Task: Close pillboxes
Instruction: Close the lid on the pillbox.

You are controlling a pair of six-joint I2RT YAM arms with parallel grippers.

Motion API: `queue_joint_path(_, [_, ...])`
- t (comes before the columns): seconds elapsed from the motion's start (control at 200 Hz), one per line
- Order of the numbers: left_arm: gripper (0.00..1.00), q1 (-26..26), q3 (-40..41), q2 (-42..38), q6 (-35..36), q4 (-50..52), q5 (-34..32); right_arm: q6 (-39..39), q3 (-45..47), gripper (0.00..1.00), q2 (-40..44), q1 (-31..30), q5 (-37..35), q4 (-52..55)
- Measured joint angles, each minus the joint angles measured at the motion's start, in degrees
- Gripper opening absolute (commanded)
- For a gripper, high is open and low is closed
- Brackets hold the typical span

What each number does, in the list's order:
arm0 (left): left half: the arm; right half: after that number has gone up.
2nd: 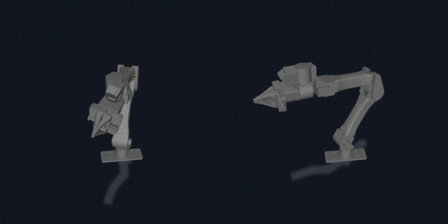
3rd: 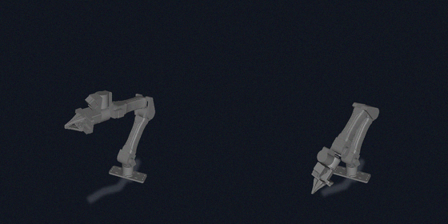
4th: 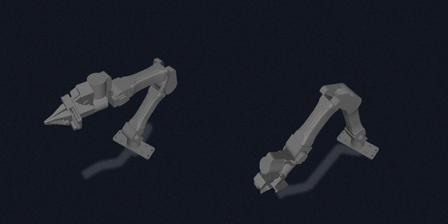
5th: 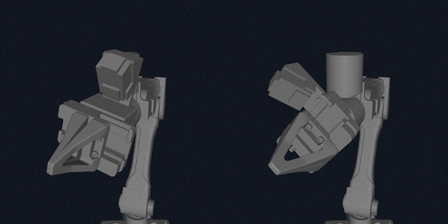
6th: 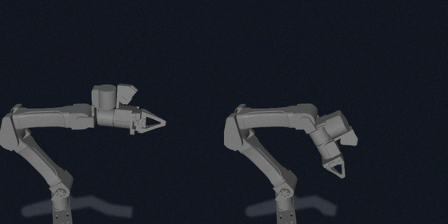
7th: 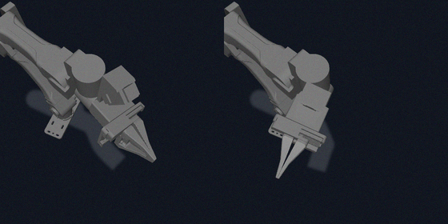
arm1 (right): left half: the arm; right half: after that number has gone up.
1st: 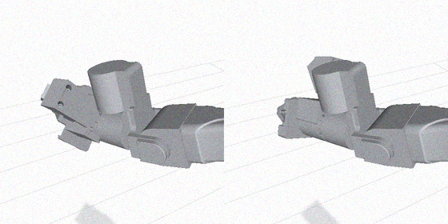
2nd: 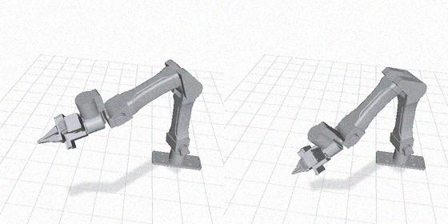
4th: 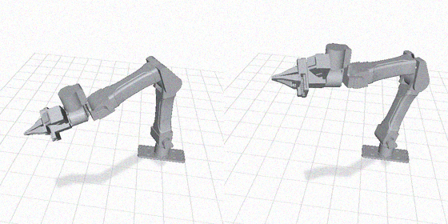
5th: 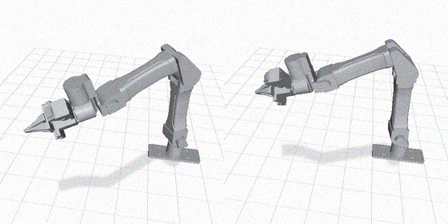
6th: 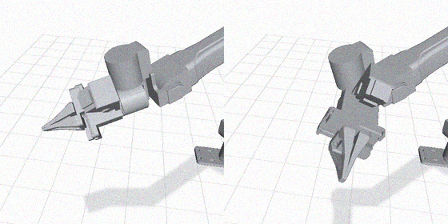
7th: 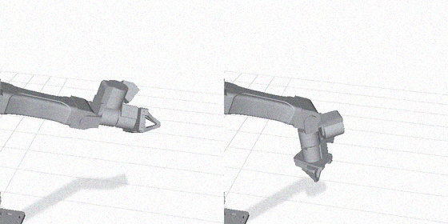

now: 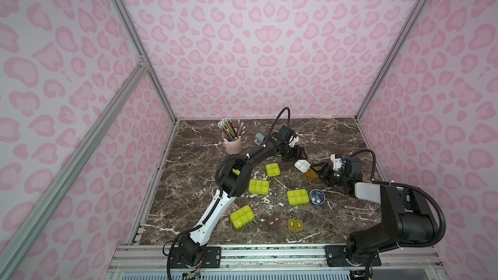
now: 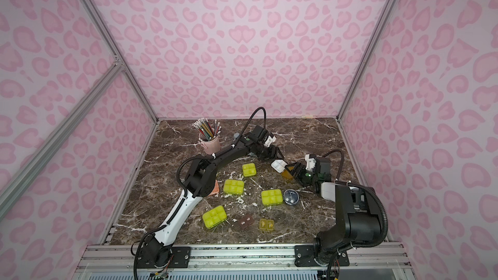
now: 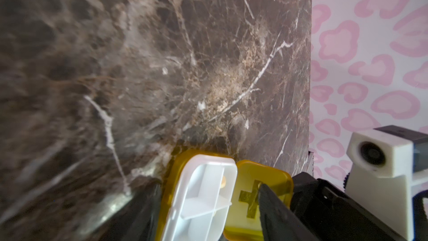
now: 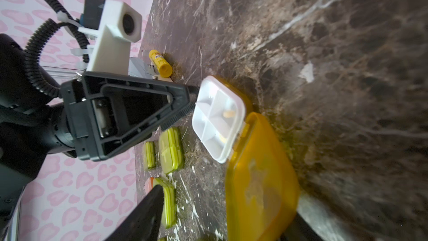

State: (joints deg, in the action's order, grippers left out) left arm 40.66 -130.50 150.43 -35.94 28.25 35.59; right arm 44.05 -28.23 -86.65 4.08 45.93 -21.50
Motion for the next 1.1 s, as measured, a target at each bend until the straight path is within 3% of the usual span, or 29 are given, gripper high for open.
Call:
queue_joint_path(0.37, [0.69,0.2,8.1,-4.0,-1.6,-4.6,1.7,0.1,-1.4,0.70,2.3,-1.1,0.1,1.0])
queue_joint_path(0.615, [0.84,0.3,15.4,-7.8,-5.2,-10.3,2.1,0.3,-4.5,0.70,2.3,-3.8,-0.8,1.6])
queue_joint_path(0.64, [0.95,0.2,16.1,-8.1,-5.8,-11.3,2.3,0.3,-4.8,0.70,2.1,-4.1,-1.0,1.6])
queue_joint_path(0.7, [1.00,0.1,17.6,-8.8,-7.0,-13.5,3.0,0.3,-5.3,0.70,1.8,-4.6,-1.2,1.6])
queue_joint_path(0.905, [0.98,-1.7,23.8,-11.7,-12.5,-19.0,1.8,0.5,-6.3,0.70,0.6,-4.9,-1.6,1.7])
queue_joint_path(1.1, [0.98,-2.1,24.5,-12.4,-13.9,-19.5,0.0,0.6,-7.7,0.70,-0.9,-5.3,-1.6,1.6])
